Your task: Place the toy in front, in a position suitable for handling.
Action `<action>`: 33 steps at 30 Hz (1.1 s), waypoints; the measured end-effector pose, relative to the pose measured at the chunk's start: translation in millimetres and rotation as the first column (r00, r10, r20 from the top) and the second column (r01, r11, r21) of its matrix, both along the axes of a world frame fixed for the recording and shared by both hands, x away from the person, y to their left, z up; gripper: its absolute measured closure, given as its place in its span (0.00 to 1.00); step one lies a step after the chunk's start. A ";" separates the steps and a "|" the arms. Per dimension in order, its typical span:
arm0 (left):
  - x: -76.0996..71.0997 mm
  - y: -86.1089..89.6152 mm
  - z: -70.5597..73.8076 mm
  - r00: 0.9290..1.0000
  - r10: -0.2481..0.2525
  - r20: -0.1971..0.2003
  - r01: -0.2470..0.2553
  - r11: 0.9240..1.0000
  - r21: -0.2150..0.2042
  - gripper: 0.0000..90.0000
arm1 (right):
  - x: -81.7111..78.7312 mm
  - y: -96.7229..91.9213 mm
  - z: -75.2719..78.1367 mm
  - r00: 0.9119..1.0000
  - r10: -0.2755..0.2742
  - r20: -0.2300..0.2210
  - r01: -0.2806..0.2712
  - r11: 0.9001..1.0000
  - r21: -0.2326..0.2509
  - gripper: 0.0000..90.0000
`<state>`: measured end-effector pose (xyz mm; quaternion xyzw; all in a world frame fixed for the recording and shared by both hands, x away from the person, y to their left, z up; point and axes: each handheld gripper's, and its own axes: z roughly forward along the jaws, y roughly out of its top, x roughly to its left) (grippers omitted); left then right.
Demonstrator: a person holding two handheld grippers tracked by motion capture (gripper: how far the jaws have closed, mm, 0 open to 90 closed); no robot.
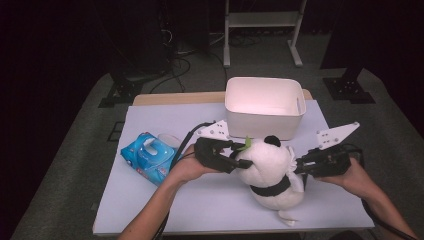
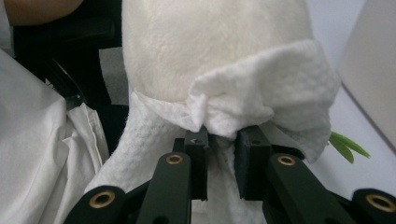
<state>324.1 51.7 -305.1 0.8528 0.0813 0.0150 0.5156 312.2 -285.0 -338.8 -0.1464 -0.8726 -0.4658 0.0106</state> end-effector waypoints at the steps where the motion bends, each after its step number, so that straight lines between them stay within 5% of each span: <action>1: -0.5 0.5 0.4 1.000 0.001 0.001 -0.001 1.000 0.012 0.51 | 1.2 3.7 -1.6 1.000 0.010 -0.004 -0.010 1.000 -0.007 0.85; 9: -5.1 -3.5 -3.1 1.000 -0.005 -0.002 0.005 0.999 0.049 0.49 | 1.7 -3.1 9.2 1.000 -0.001 0.003 0.001 1.000 -0.026 0.85; 17: -13.0 -30.1 3.9 0.998 -0.046 0.039 0.041 0.994 0.105 0.48 | -3.6 -1.8 50.3 0.997 0.011 0.081 -0.008 0.999 -0.035 0.85; 22: -13.1 -40.0 7.7 0.998 -0.052 0.047 0.046 0.991 0.130 0.47 | -3.4 12.2 68.5 0.992 0.035 0.124 -0.021 0.994 -0.111 0.85; 26: -13.0 -43.8 6.1 0.998 -0.044 0.052 0.036 0.990 0.140 0.42 | -4.8 14.7 66.2 0.990 0.036 0.133 -0.011 0.983 -0.182 0.85; 33: -10.8 -39.8 -1.8 1.000 -0.021 0.024 0.016 0.986 0.168 0.27 | -4.5 5.4 56.4 0.994 0.011 0.109 0.006 0.987 -0.158 0.85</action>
